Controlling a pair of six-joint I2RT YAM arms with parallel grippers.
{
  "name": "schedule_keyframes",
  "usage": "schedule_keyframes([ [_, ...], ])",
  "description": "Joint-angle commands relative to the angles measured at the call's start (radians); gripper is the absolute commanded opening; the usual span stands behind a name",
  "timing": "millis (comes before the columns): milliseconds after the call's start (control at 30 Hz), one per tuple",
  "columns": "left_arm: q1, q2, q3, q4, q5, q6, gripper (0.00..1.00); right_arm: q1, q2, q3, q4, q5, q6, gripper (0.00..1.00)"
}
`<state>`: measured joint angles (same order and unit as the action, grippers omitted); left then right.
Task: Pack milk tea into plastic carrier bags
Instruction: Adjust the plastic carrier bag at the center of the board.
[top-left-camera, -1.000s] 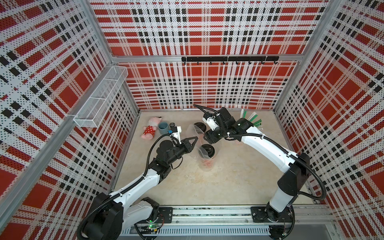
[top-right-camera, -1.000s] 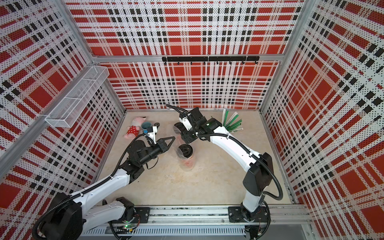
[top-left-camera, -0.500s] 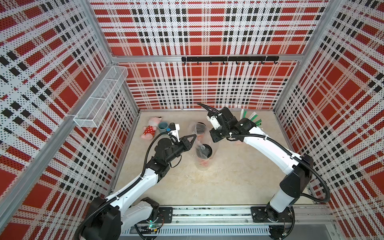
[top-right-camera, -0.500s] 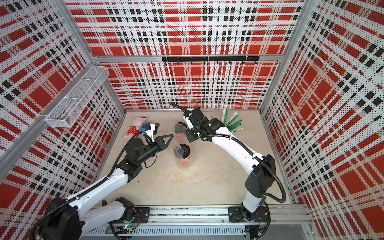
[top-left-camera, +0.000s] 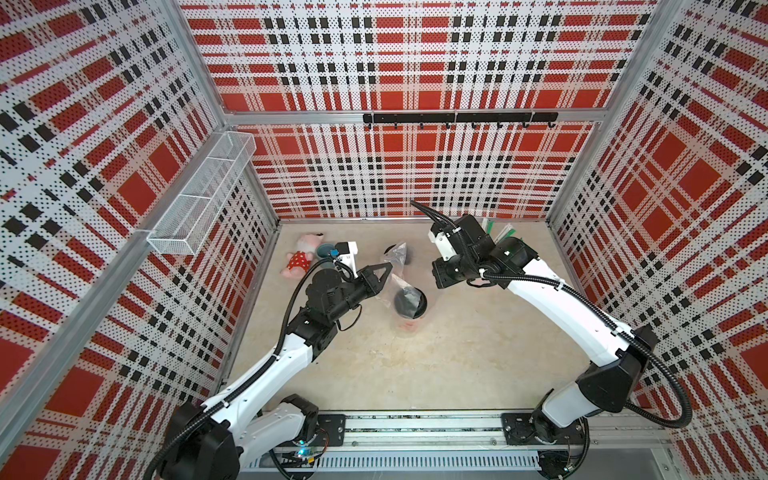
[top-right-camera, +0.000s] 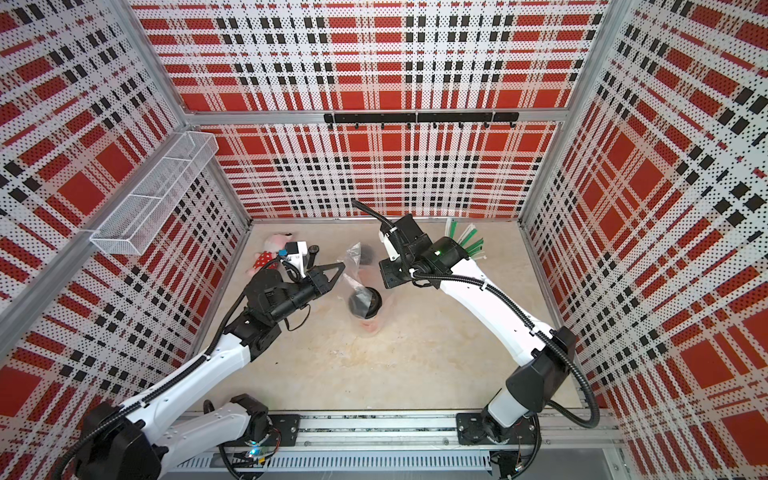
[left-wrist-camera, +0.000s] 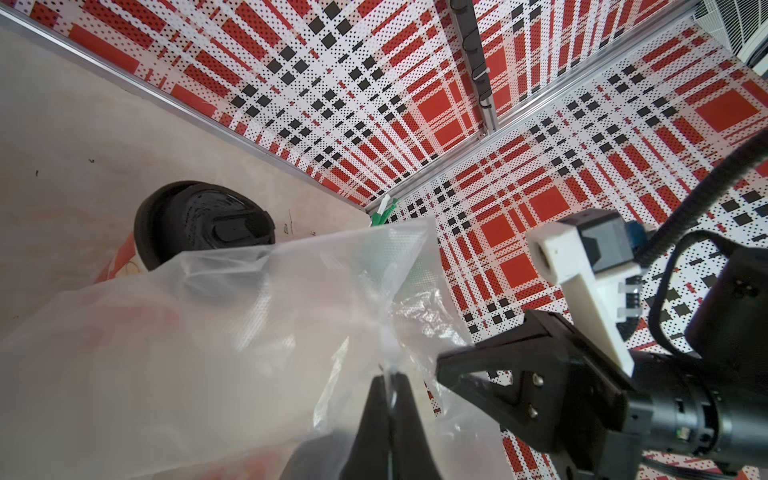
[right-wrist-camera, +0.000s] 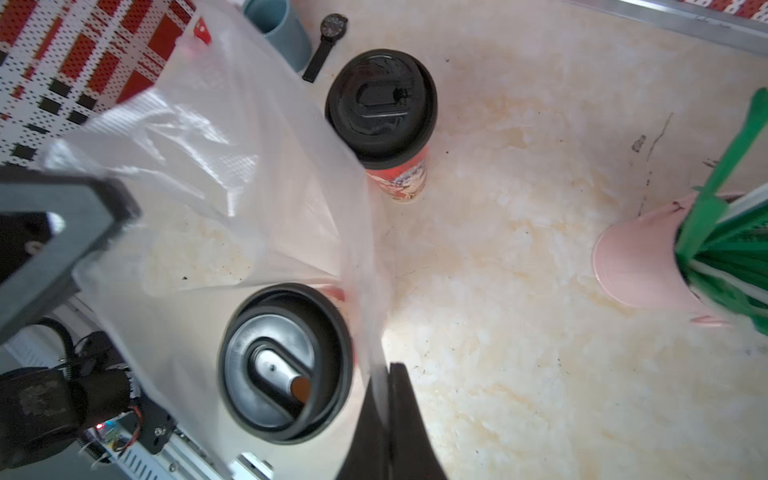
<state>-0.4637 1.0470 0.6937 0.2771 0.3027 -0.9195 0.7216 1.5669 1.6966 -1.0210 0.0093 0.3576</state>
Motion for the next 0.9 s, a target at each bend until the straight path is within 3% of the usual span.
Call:
schedule_keyframes([
  [0, -0.006, -0.033, 0.031, -0.072, -0.014, -0.018, 0.0, -0.005, -0.056, -0.017, -0.065, -0.007, 0.056, 0.0],
  [333, -0.006, -0.094, -0.05, -0.096, -0.031, -0.051, 0.0, -0.005, -0.083, -0.062, -0.027, -0.069, 0.104, 0.0],
  [767, 0.006, -0.067, -0.129, -0.002, -0.013, -0.022, 0.0, -0.003, 0.052, -0.027, 0.063, -0.16, 0.048, 0.0],
  [833, 0.005, -0.06, -0.126, 0.003, -0.004, -0.009, 0.0, -0.004, 0.074, -0.008, 0.07, -0.165, 0.038, 0.18],
  [867, 0.006, -0.054, -0.125, 0.005, -0.001, -0.002, 0.0, -0.004, 0.083, 0.003, 0.077, -0.167, 0.034, 0.21],
])
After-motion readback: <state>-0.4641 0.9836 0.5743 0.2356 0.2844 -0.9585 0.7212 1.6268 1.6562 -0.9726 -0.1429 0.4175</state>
